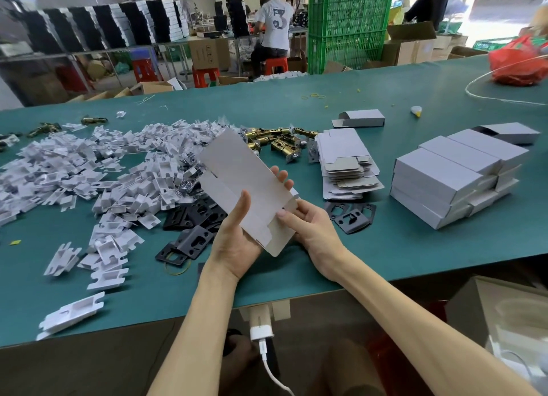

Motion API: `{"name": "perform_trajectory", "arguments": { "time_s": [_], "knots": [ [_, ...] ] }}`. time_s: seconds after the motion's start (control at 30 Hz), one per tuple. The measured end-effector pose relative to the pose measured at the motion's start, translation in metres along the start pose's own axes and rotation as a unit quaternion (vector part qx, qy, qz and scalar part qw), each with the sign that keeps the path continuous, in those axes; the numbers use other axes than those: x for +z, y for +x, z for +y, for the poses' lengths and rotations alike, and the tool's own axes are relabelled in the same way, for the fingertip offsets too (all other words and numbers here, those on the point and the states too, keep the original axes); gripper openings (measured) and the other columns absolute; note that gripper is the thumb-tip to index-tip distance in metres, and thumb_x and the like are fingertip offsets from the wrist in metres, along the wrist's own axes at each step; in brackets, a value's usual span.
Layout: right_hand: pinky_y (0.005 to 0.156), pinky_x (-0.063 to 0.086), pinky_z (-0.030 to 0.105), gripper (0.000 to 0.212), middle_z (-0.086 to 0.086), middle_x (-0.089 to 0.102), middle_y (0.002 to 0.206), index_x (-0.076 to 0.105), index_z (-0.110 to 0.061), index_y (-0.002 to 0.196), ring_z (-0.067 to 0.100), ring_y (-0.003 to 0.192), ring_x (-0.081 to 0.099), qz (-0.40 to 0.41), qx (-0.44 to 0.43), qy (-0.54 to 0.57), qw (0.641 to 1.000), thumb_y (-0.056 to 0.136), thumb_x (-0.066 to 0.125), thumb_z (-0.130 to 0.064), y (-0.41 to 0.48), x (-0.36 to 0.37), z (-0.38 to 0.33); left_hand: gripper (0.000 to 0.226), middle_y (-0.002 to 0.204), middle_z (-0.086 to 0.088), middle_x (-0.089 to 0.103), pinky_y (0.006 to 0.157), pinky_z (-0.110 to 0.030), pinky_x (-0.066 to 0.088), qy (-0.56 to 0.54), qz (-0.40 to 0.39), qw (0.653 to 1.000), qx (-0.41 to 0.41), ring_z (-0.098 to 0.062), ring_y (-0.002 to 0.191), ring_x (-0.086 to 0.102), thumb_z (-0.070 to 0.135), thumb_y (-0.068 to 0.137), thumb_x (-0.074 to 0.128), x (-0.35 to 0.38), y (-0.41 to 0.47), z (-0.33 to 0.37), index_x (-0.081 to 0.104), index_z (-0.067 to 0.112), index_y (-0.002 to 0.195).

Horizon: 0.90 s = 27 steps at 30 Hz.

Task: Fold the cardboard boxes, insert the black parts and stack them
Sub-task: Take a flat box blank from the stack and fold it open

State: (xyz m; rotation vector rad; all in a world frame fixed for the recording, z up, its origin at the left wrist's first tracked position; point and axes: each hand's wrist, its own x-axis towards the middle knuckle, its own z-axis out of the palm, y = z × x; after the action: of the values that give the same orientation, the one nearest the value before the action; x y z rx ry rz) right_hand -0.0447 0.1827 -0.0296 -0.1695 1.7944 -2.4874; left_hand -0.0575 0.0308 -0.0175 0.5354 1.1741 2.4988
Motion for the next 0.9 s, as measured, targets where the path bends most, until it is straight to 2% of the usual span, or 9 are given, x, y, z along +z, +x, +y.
{"name": "perform_trajectory", "arguments": {
  "time_s": [0.1, 0.2, 0.27, 0.4, 0.57, 0.67, 0.83, 0.9],
  "knots": [
    [0.1, 0.048, 0.047, 0.032, 0.022, 0.07, 0.122, 0.063, 0.003, 0.125, 0.028, 0.105, 0.065, 0.004, 0.01, 0.005, 1.0, 0.095, 0.066, -0.007, 0.0005, -0.0007, -0.0004, 0.083, 0.158, -0.017, 0.037, 0.128, -0.054, 0.022, -0.004, -0.007, 1.0, -0.019, -0.036, 0.155, 0.025, 0.044, 0.1, 0.064, -0.0041, 0.0008, -0.0013, 0.026, 0.003, 0.162],
    [0.095, 0.048, 0.043, 0.027, 0.018, 0.071, 0.121, 0.064, 0.001, 0.123, 0.024, 0.102, 0.065, 0.003, 0.022, -0.004, 1.0, 0.096, 0.061, -0.002, 0.0016, -0.001, -0.0004, 0.083, 0.152, -0.017, 0.043, 0.125, -0.057, 0.027, -0.027, 0.012, 0.999, -0.029, -0.034, 0.146, 0.042, 0.048, 0.099, 0.063, -0.0083, 0.0003, -0.0008, 0.03, 0.004, 0.161],
    [0.096, 0.048, 0.042, 0.027, 0.015, 0.072, 0.119, 0.064, 0.0, 0.122, 0.023, 0.102, 0.066, 0.001, 0.022, -0.013, 1.0, 0.095, 0.059, 0.001, 0.0016, -0.0002, -0.0004, 0.081, 0.147, -0.015, 0.048, 0.126, -0.058, 0.025, -0.025, 0.012, 0.999, -0.029, -0.033, 0.142, 0.047, 0.049, 0.1, 0.059, -0.0083, 0.0006, -0.0015, 0.03, 0.004, 0.161],
    [0.097, 0.047, 0.043, 0.027, 0.015, 0.072, 0.119, 0.064, 0.0, 0.123, 0.023, 0.102, 0.065, 0.003, 0.019, -0.008, 1.0, 0.096, 0.061, -0.001, 0.0016, -0.0001, -0.001, 0.08, 0.151, -0.016, 0.044, 0.127, -0.058, 0.021, -0.031, 0.014, 0.999, -0.022, -0.034, 0.145, 0.04, 0.054, 0.102, 0.045, -0.0041, 0.0024, -0.0017, 0.025, 0.004, 0.162],
    [0.092, 0.05, 0.038, 0.029, 0.009, 0.074, 0.114, 0.066, -0.003, 0.123, 0.02, 0.1, 0.066, 0.004, 0.018, 0.017, 1.0, 0.095, 0.066, -0.01, 0.0001, -0.0008, -0.0023, 0.083, 0.161, -0.021, 0.04, 0.12, -0.052, 0.038, -0.023, 0.046, 0.999, -0.012, -0.036, 0.151, 0.036, 0.064, 0.1, 0.035, -0.0048, 0.0041, -0.0022, 0.037, 0.004, 0.158],
    [0.092, 0.047, 0.041, 0.024, 0.01, 0.073, 0.11, 0.068, -0.002, 0.119, 0.023, 0.1, 0.063, 0.006, 0.02, 0.016, 1.0, 0.096, 0.063, -0.007, 0.0003, -0.0015, -0.0011, 0.082, 0.159, -0.024, 0.043, 0.116, -0.049, 0.043, -0.043, 0.061, 0.997, -0.02, -0.036, 0.15, 0.039, 0.064, 0.105, 0.029, -0.0075, 0.0058, -0.0027, 0.04, 0.0, 0.156],
    [0.097, 0.048, 0.045, 0.027, 0.013, 0.071, 0.112, 0.066, 0.001, 0.121, 0.025, 0.102, 0.063, -0.001, 0.016, 0.01, 1.0, 0.096, 0.057, 0.003, -0.0003, -0.002, -0.0017, 0.084, 0.157, -0.021, 0.047, 0.12, -0.052, 0.038, -0.068, 0.079, 0.994, -0.022, -0.034, 0.147, 0.044, 0.069, 0.104, 0.03, -0.0091, 0.0055, -0.0038, 0.05, 0.002, 0.151],
    [0.098, 0.049, 0.045, 0.028, 0.013, 0.072, 0.113, 0.065, 0.002, 0.123, 0.025, 0.103, 0.064, 0.001, 0.014, 0.009, 1.0, 0.096, 0.058, 0.003, -0.0005, -0.0019, -0.0019, 0.083, 0.161, -0.018, 0.043, 0.123, -0.051, 0.034, -0.085, 0.057, 0.994, -0.024, -0.032, 0.15, 0.04, 0.069, 0.104, 0.031, -0.0085, 0.0056, -0.003, 0.046, 0.004, 0.154]
  ]
}}
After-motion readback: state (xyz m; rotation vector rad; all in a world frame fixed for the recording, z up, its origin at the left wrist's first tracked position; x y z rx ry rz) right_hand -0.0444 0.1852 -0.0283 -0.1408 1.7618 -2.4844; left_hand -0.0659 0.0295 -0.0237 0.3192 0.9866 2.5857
